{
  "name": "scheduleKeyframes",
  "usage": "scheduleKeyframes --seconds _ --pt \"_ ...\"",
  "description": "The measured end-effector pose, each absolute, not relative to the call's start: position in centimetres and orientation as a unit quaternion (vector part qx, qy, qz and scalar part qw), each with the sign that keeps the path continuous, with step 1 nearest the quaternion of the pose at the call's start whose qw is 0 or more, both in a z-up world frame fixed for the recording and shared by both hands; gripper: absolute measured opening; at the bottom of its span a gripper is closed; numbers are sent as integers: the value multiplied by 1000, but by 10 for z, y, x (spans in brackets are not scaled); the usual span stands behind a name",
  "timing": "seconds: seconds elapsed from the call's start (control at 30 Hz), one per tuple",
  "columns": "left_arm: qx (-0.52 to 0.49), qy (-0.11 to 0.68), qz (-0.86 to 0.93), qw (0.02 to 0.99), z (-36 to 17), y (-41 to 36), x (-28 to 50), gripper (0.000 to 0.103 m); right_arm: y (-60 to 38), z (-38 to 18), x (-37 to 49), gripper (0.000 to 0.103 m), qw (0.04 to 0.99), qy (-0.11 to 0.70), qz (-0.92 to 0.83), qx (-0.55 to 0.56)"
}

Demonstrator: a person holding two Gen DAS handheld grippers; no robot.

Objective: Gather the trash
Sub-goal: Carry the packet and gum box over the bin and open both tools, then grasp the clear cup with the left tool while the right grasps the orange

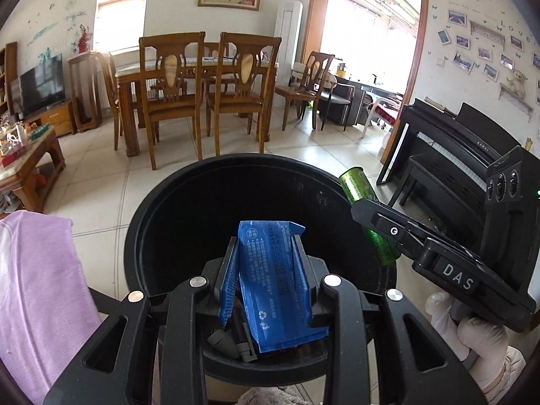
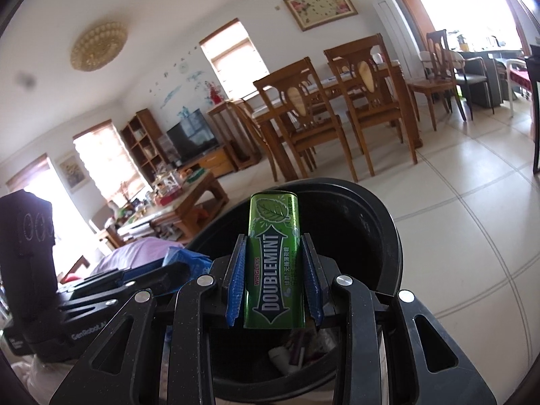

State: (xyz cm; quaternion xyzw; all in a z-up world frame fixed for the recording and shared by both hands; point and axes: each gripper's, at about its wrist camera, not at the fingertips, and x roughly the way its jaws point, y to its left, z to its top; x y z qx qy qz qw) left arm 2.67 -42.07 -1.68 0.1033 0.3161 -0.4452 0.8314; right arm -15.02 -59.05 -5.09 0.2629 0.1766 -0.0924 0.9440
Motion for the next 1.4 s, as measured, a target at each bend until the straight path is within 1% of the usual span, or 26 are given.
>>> scheduleKeyframes --seconds 0.33,0.43,0.6,0.63,0.67,0.7,0.73,0.77,0.87,0.9,0.93,0.97,1.0,1.07,1.13,1.27,1.4 --pt "115 324 -446 826 -28 -430 31 30 -602 -60 -134 32 940 185 -94 270" --pt "116 326 -444 826 -30 -431 32 33 -603 -63 -128 32 938 190 -94 273" --pt "127 324 -444 826 -29 -435 30 33 -603 -62 -117 33 936 194 -93 277" --pt "129 323 -442 826 -28 -437 29 36 -600 -59 -117 33 937 191 -92 278" --pt "132 321 -440 828 -27 -437 28 44 -600 -58 -117 34 938 187 -91 277" --pt "134 318 -437 830 -26 -438 27 51 -600 -56 -118 41 939 182 -91 277" --pt "135 313 -434 834 -25 -437 26 66 -600 -55 -119 46 940 178 -92 277" --pt "137 300 -431 840 -23 -435 23 74 -600 -53 -120 47 941 173 -93 277" --pt "144 285 -432 844 -19 -433 18 75 -599 -49 -125 48 942 164 -96 275" --pt "145 284 -432 843 -18 -434 17 75 -599 -47 -128 54 943 159 -97 277" --pt "145 284 -433 843 -18 -434 16 83 -599 -46 -130 61 943 155 -99 279" --pt "145 280 -433 844 -16 -433 14 90 -599 -45 -131 65 942 151 -102 282" --pt "146 274 -431 847 -14 -432 12 92 -597 -43 -134 70 942 146 -104 283" --pt "153 263 -428 851 -10 -430 8 95 -594 -39 -139 76 942 140 -105 286" --pt "159 260 -426 852 -8 -428 6 98 -590 -35 -144 86 942 136 -105 289" --pt "163 251 -422 856 1 -416 0 98 -581 -26 -149 96 942 130 -104 292" --pt "152 245 -416 863 9 -392 -1 98 -564 -17 -152 98 944 132 -103 283"
